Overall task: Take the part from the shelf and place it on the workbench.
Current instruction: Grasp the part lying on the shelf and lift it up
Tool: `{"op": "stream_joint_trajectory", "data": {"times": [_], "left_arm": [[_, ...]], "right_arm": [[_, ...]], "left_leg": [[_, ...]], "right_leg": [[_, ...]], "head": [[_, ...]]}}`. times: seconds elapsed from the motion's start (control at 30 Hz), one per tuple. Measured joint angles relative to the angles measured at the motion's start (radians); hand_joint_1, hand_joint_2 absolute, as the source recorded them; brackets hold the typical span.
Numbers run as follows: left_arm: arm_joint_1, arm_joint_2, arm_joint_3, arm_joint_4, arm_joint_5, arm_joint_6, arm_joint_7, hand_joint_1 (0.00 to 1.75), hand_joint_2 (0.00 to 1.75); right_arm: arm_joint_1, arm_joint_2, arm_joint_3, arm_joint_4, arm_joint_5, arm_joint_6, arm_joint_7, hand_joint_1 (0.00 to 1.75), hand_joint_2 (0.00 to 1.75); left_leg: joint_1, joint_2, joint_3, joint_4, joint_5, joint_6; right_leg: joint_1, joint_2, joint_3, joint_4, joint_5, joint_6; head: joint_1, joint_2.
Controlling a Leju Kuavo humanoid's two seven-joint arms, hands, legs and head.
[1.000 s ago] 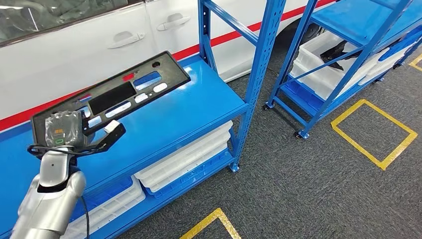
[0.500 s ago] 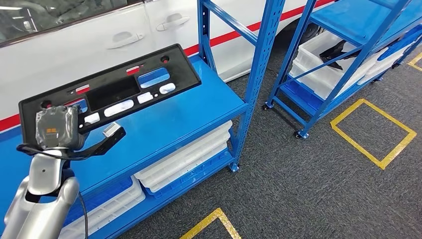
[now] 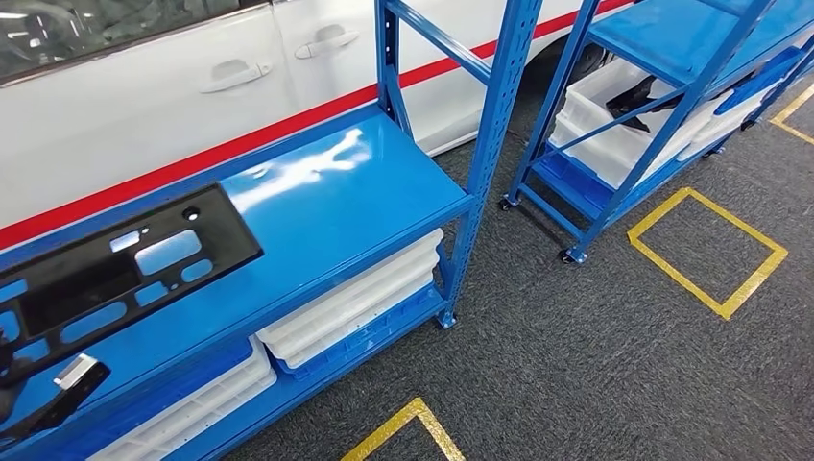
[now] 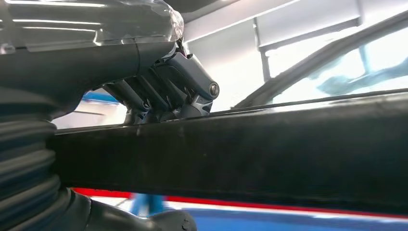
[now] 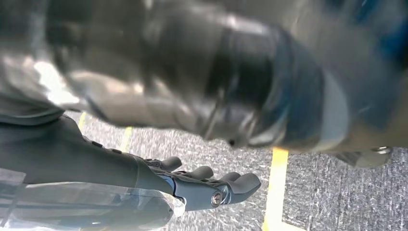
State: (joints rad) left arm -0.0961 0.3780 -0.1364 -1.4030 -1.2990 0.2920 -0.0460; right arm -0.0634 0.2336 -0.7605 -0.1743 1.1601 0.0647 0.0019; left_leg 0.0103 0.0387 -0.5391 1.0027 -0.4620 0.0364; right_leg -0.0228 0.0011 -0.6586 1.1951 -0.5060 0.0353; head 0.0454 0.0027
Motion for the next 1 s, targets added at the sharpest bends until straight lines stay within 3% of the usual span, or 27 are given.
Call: {"op": "stream_joint_trajectory", "data": {"times": [0.07,0.1,0.2,0.23,0.3,0.37,0.4,0.43,0.47,0.53,0.57,0.63,0.7,0.73,0.77,0.8,0.87,0.9,0.93,0.97,1.0], "left_arm": [[0.042,0.013,0.057,-0.022,0.003,0.004,-0.009,1.75,1.75],[0.057,0.018,0.079,-0.031,0.003,0.005,-0.010,1.75,1.75],[0.086,0.028,0.121,-0.052,0.001,0.006,-0.014,1.75,1.75],[0.094,0.031,0.130,-0.056,0.000,0.005,-0.015,1.75,1.75],[0.103,0.035,0.146,-0.059,-0.003,0.004,-0.017,1.75,1.75],[0.109,0.036,0.160,-0.060,-0.006,0.003,-0.017,1.75,1.75],[0.112,0.036,0.166,-0.060,-0.008,0.003,-0.017,1.75,1.75],[0.114,0.035,0.169,-0.060,-0.011,0.002,-0.018,1.75,1.75],[0.116,0.035,0.171,-0.060,-0.015,0.002,-0.019,1.75,1.75],[0.111,0.033,0.171,-0.061,-0.031,0.000,-0.024,1.75,1.75],[0.105,0.029,0.167,-0.062,-0.047,-0.004,-0.024,1.75,1.75],[0.094,0.013,0.146,-0.066,-0.086,-0.018,-0.008,1.75,1.75],[0.088,-0.007,0.118,-0.074,-0.111,-0.032,0.014,1.75,1.75],[0.084,-0.015,0.106,-0.078,-0.116,-0.036,0.021,1.75,1.75],[0.081,-0.021,0.096,-0.082,-0.119,-0.037,0.025,1.75,1.75],[0.079,-0.026,0.090,-0.086,-0.120,-0.038,0.028,1.75,1.75],[0.071,-0.033,0.080,-0.091,-0.124,-0.041,0.031,1.75,1.75],[0.061,-0.043,0.069,-0.091,-0.134,-0.046,0.035,1.75,1.75],[0.044,-0.058,0.051,-0.089,-0.150,-0.055,0.045,1.75,1.75],[0.019,-0.079,0.023,-0.083,-0.171,-0.067,0.063,1.75,1.75],[-0.012,-0.104,-0.013,-0.071,-0.188,-0.078,0.088,1.75,1.75]], "right_arm": [[-0.001,-0.001,0.009,0.000,0.007,0.003,0.002,0.00,0.00],[-0.002,-0.001,0.013,0.000,0.009,0.004,0.003,0.00,0.00],[-0.003,-0.001,0.024,0.000,0.012,0.006,0.005,0.00,0.00],[-0.004,-0.001,0.027,0.000,0.013,0.007,0.005,0.00,0.00],[-0.005,-0.001,0.032,0.000,0.016,0.008,0.006,0.00,0.00],[-0.006,-0.001,0.035,0.000,0.019,0.010,0.006,0.00,0.00],[-0.006,-0.001,0.036,0.000,0.021,0.010,0.007,0.00,0.00],[-0.006,-0.001,0.036,0.000,0.022,0.011,0.007,0.00,0.00],[-0.006,-0.001,0.037,0.000,0.022,0.011,0.007,0.00,0.00],[-0.007,-0.001,0.037,0.000,0.016,0.009,0.007,0.00,0.00],[-0.008,-0.001,0.036,-0.001,0.009,0.006,0.006,0.00,0.00],[-0.009,-0.001,0.034,-0.001,-0.008,0.000,0.005,0.00,0.00],[-0.008,-0.002,0.031,-0.002,-0.015,-0.003,0.002,0.00,0.00],[-0.008,-0.002,0.031,-0.002,-0.016,-0.003,0.001,0.00,0.00],[-0.008,-0.002,0.030,-0.002,-0.017,-0.004,0.000,0.00,0.00],[-0.007,-0.003,0.029,-0.002,-0.018,-0.004,-0.001,0.00,0.00],[-0.007,-0.004,0.027,-0.002,-0.024,-0.003,-0.004,0.00,0.00],[-0.007,-0.005,0.025,-0.002,-0.030,-0.001,-0.006,0.00,0.00],[-0.008,-0.008,0.021,-0.002,-0.038,0.001,-0.008,0.00,0.00],[-0.008,-0.011,0.017,-0.002,-0.047,0.003,-0.010,0.00,0.00],[-0.009,-0.013,0.011,-0.002,-0.056,0.002,-0.010,0.00,0.00]], "left_leg": [[-0.001,-0.004,-0.007,0.011,-0.003,-0.010],[-0.001,-0.007,-0.011,0.015,-0.002,-0.017],[0.001,-0.011,-0.020,0.018,0.004,-0.039],[0.003,-0.014,-0.025,0.025,-0.006,-0.045],[0.007,-0.022,-0.048,0.088,-0.067,-0.053],[0.009,-0.028,-0.086,0.210,-0.149,-0.059],[0.009,-0.029,-0.097,0.258,-0.171,-0.062],[0.010,-0.029,-0.094,0.277,-0.171,-0.064],[0.011,-0.029,-0.073,0.258,-0.150,-0.065],[0.016,-0.031,0.009,0.138,-0.102,-0.067],[0.015,-0.035,0.047,0.080,-0.089,-0.064],[0.010,-0.045,0.078,0.020,-0.091,-0.052],[0.006,-0.045,0.065,0.021,-0.078,-0.035],[0.007,-0.041,0.057,0.022,-0.069,-0.026],[0.007,-0.036,0.046,0.020,-0.057,-0.016],[0.008,-0.031,0.033,0.019,-0.045,-0.008],[0.005,-0.025,0.004,0.020,-0.021,0.002],[0.002,-0.024,-0.012,0.021,-0.008,0.005],[-0.003,-0.024,-0.029,0.022,0.004,0.008],[-0.007,-0.026,-0.047,0.022,0.017,0.010],[-0.012,-0.031,-0.063,0.022,0.029,0.012]], "right_leg": [[0.003,0.000,0.068,-0.116,0.033,-0.009],[0.006,0.000,0.084,-0.148,0.035,-0.016],[0.011,-0.001,0.080,-0.169,0.040,-0.037],[0.009,-0.002,0.078,-0.175,0.048,-0.046],[0.007,-0.003,0.069,-0.186,0.065,-0.063],[0.010,-0.002,0.051,-0.187,0.080,-0.070],[0.011,-0.002,0.040,-0.185,0.087,-0.069],[0.011,-0.001,0.028,-0.183,0.095,-0.068],[0.011,-0.001,0.016,-0.179,0.103,-0.064],[0.010,0.000,-0.009,-0.167,0.116,-0.054],[0.010,0.000,-0.017,-0.162,0.122,-0.047],[0.014,0.000,-0.024,-0.157,0.137,-0.033],[0.014,0.001,-0.025,-0.161,0.152,-0.020],[0.011,0.002,-0.030,-0.157,0.145,-0.015],[0.010,0.003,-0.040,-0.140,0.117,-0.010],[0.009,0.003,-0.053,-0.103,0.072,-0.007],[0.010,0.002,-0.086,0.021,-0.032,-0.001],[0.010,0.002,-0.096,0.080,-0.058,0.001],[0.011,0.002,-0.093,0.117,-0.060,0.000],[0.013,0.002,-0.074,0.120,-0.044,-0.004],[0.017,0.002,-0.037,0.086,-0.019,-0.012]], "head": [[0.000,0.000],[0.000,0.000],[0.000,0.000],[0.000,0.000],[0.000,0.000],[0.000,0.000],[0.000,0.000],[0.000,0.000],[0.000,0.000],[0.000,0.000],[0.000,0.000],[0.000,0.000],[0.001,0.000],[0.001,0.000],[0.001,0.000],[0.001,0.000],[0.001,0.000],[0.001,0.000],[0.001,0.000],[0.001,0.000],[0.001,0.000]]}}
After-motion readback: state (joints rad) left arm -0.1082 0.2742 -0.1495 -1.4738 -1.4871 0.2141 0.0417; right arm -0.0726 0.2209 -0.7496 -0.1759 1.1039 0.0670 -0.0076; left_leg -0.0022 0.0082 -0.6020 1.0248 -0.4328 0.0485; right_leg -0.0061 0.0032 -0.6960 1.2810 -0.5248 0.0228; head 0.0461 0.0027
